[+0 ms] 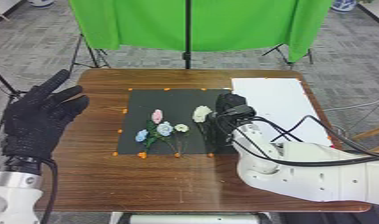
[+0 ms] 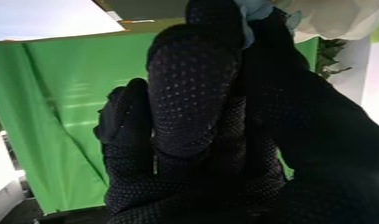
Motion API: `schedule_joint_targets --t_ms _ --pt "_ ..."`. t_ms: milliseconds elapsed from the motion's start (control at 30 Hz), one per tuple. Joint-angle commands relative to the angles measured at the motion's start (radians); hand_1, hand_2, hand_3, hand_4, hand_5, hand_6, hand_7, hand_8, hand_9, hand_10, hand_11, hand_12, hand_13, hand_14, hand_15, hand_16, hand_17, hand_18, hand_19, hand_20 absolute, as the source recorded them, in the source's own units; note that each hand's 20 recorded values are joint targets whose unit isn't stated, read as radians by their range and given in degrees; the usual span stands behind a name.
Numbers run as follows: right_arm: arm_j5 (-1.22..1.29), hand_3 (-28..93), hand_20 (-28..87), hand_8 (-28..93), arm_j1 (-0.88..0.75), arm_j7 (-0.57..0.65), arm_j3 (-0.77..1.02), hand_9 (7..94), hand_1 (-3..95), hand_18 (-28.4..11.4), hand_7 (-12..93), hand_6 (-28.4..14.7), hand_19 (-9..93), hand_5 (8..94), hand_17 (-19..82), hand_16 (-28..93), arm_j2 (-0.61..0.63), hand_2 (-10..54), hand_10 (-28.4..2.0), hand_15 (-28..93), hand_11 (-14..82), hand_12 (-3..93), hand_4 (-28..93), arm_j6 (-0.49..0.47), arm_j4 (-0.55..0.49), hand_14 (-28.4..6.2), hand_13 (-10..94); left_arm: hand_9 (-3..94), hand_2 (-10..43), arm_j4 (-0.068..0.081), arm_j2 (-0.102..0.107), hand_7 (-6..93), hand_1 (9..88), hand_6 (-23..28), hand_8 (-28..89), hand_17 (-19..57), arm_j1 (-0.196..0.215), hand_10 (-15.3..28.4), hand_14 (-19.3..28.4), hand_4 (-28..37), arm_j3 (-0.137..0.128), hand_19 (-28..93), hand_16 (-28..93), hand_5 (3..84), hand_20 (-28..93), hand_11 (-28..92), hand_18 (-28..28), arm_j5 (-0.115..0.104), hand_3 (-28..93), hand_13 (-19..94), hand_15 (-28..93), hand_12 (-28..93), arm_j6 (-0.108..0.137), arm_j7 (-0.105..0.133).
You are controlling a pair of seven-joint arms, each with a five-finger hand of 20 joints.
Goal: Arrange flowers
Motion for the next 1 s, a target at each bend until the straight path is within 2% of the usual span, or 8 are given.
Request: schedule_joint_targets --t_ms 33,133,267,333,467,533,700,1000 --pt "-0.008 70 26 -1 0.017 0.006 -0.033 93.2 53.7 -15.6 21 2.9 93 79.0 47 20 -0.014 -9.5 -5.4 58 10.5 33.7 -28 0.004 -0.006 -1.5 85 34.2 7.6 0.007 -0.003 14.8 22.5 8.9 -10 -5.1 0.006 21.1 28.4 -24.9 0.0 62 -12 36.0 26 32 25.7 0.005 79 27 62 12 -0.011 -0.011" --pt "-0.017 69 24 -1 0.032 0.003 -0.056 91.5 52.7 -15.8 21 2.5 93 77.2 45 19 -0.023 -9.5 -5.9 59 9.2 33.7 -28 -0.005 0.0 -1.9 83 34.2 7.6 0.006 -0.002 14.8 22.5 8.9 -10 -5.1 0.011 21.1 28.4 -24.9 0.0 62 -12 36.1 26 32 25.7 0.005 79 27 62 12 -0.008 0.001" --pt "-0.011 68 23 -1 0.023 -0.01 -0.047 90.0 51.8 -15.8 21 2.2 93 75.1 44 19 -0.024 -9.5 -6.5 59 8.9 33.1 -28 -0.017 0.0 -1.9 82 34.1 7.4 0.007 -0.004 14.7 22.4 9.0 -10 -5.2 0.007 21.1 28.4 -24.8 0.006 62 -12 36.1 26 32 25.7 0.006 79 27 62 12 -0.008 0.0" --pt "-0.012 69 22 -2 0.021 -0.017 -0.042 88.7 50.5 -15.9 21 2.0 93 73.6 44 19 -0.023 -9.5 -6.7 59 10.4 31.9 -28 -0.022 0.001 -2.1 82 34.1 7.4 0.007 -0.003 14.8 22.4 9.0 -10 -5.2 0.006 21.1 28.4 -24.8 0.008 62 -12 36.2 26 32 25.7 0.004 79 27 62 12 -0.002 0.005" --pt "-0.008 72 22 -5 0.018 -0.019 -0.028 84.6 46.2 -16.2 20 2.4 93 70.7 44 18 -0.016 -9.5 -7.4 60 17.0 27.1 -28 -0.031 -0.001 -2.2 81 34.1 7.5 0.008 -0.005 14.8 22.5 9.0 -10 -5.2 0.001 21.1 28.4 -24.8 0.009 62 -12 36.2 26 32 25.7 0.005 79 26 62 12 0.0 -0.005" --pt "-0.001 73 22 -13 0.037 -0.022 -0.041 82.2 44.0 -16.4 20 2.5 93 69.6 43 18 -0.015 -9.5 -8.1 60 20.6 24.0 -28 -0.031 0.001 -2.5 80 34.1 7.5 0.008 -0.005 14.8 22.6 9.0 -10 -5.2 0.002 21.1 28.4 -24.8 0.01 62 -12 36.2 26 32 25.7 0.005 78 26 62 12 0.001 -0.001" --pt "0.006 76 21 -14 0.055 -0.033 -0.045 79.1 40.6 -16.6 20 1.7 93 67.4 43 18 -0.001 -9.5 -9.4 61 26.0 19.0 -28 -0.055 -0.006 -2.9 80 34.2 7.5 0.005 -0.007 14.9 22.5 9.0 -10 -5.2 0.012 21.1 28.4 -24.6 0.003 62 -12 36.2 26 32 25.7 0.006 78 26 62 12 -0.001 0.005" --pt "0.013 76 20 -14 0.052 -0.05 -0.037 77.0 39.5 -16.9 19 1.2 93 66.1 42 17 0.013 -9.5 -10.0 62 27.7 16.7 -28 -0.082 -0.029 -3.4 78 34.1 7.3 0.003 -0.01 14.8 22.6 9.0 -10 -5.2 0.014 21.1 28.4 -24.6 0.004 62 -12 36.2 26 32 25.7 0.005 78 27 62 12 0.007 0.007"
